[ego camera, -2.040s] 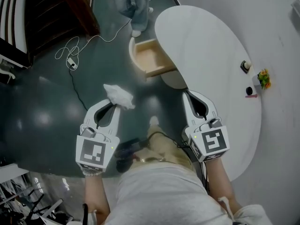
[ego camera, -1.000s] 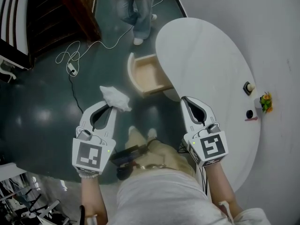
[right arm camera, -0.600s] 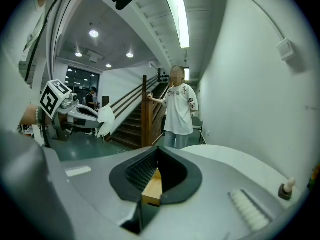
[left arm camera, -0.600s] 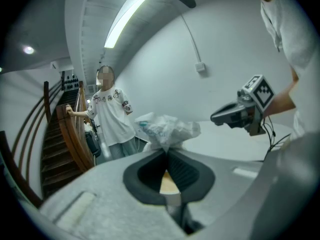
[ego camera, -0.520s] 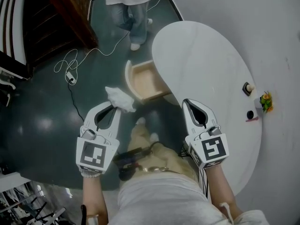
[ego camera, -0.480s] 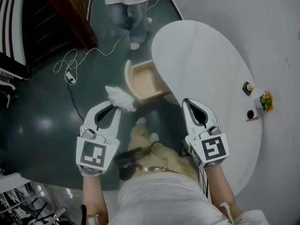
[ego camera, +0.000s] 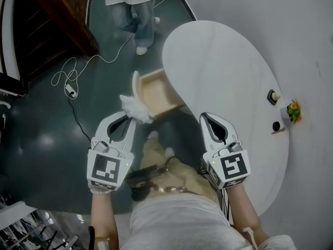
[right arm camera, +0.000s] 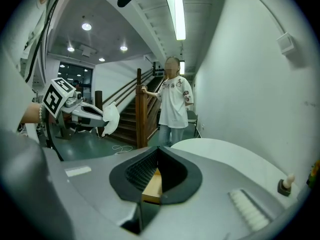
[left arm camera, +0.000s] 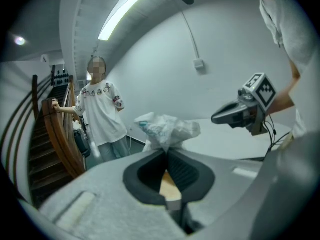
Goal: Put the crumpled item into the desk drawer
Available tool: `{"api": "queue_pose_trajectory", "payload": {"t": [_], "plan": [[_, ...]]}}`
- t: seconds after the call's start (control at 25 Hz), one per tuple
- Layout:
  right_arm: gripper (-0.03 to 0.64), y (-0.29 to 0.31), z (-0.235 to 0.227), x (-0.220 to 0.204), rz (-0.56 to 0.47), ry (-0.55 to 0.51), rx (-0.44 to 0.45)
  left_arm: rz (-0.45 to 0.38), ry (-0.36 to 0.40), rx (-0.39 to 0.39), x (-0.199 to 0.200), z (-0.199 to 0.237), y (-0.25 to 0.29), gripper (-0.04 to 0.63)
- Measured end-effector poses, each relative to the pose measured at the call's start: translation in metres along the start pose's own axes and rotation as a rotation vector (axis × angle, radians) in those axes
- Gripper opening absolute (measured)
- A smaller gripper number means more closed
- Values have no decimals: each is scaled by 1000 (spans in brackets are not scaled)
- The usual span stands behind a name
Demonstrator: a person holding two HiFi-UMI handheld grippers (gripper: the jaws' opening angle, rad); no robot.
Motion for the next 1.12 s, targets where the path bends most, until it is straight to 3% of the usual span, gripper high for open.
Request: {"api": "queue_pose_trajectory", "payload": {"t": [0.52, 1.12], "plan": [[5, 40, -7, -14, 24, 58, -51, 94, 64, -134, -37, 13, 65, -2], [5, 71, -25, -40, 92, 136, -118, 290, 172, -252, -111, 21, 153, -2]]}}
Point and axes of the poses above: the fingertips, and each gripper's own axes: y forward along the fingers, z to its left, x out of its top, the point moved 3 cm from there along -y, backward along the fingers, and after that the axes turned 4 degrees about -y, right-handed, at the moved point
